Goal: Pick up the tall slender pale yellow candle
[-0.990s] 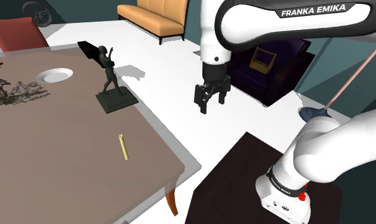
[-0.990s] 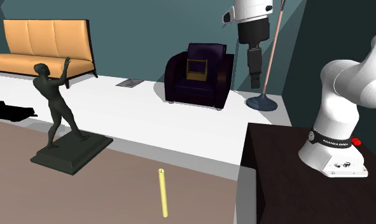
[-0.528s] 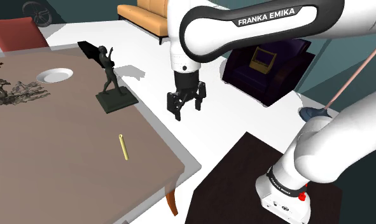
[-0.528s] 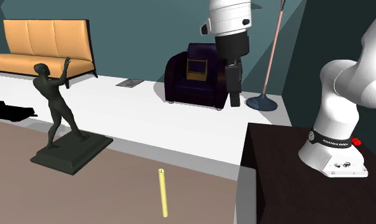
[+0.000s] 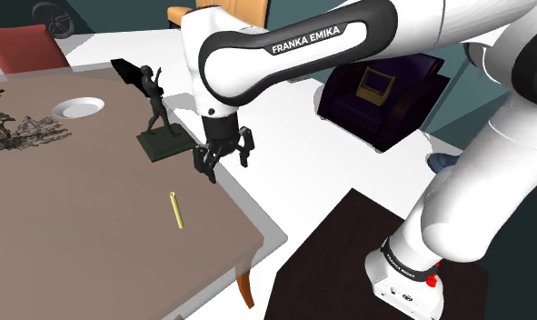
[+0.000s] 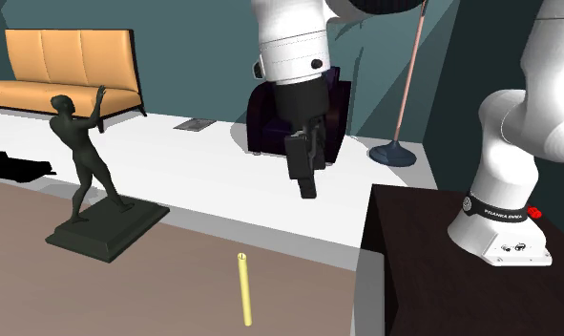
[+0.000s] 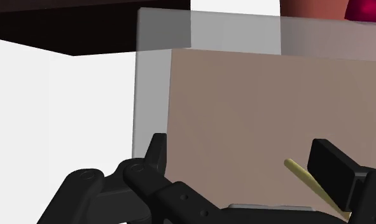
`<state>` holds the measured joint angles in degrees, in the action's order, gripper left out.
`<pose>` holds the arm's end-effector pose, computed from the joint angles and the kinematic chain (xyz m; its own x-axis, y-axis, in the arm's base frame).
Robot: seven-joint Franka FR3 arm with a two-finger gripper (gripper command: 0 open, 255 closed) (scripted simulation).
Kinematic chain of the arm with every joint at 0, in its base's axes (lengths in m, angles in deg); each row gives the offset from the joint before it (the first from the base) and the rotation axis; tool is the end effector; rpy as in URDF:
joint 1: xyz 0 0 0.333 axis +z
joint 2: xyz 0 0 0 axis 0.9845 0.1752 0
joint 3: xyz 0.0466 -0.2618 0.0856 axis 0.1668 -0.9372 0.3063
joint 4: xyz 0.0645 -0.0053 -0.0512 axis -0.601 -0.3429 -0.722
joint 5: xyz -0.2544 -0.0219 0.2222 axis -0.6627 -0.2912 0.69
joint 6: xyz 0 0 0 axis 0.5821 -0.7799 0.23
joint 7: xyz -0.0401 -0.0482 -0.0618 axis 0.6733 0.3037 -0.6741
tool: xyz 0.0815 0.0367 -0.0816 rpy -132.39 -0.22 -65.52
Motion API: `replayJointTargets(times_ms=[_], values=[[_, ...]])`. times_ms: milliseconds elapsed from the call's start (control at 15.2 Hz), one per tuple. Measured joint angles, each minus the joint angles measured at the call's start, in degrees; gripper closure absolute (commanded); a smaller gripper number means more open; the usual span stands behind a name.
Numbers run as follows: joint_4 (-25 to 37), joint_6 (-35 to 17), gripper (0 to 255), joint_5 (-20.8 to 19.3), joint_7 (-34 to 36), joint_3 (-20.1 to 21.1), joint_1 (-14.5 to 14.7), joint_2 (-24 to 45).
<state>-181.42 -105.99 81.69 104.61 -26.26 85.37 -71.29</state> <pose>0.4232 0.2409 0.4187 0.9754 -0.1017 -0.1954 -0.1031 -0.9947 0.0028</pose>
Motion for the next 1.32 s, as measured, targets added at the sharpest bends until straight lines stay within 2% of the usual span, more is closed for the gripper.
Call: replayJointTargets(times_ms=[330, 726, 858, 1254, 1320], values=[[10.5, -0.7, 0, -4.3, 5.4, 1.5, 3.0, 11.5], [26.0, 1.5, 0, -9.4, 10.6, 1.5, 8.3, 25.4], [26.9, 1.0, 0, -9.9, 10.9, 1.4, 8.8, 26.9], [24.7, -2.6, 0, -10.5, 11.0, 1.0, 8.9, 28.4], [24.7, -2.8, 255, -10.5, 11.0, 1.0, 8.9, 28.6]])
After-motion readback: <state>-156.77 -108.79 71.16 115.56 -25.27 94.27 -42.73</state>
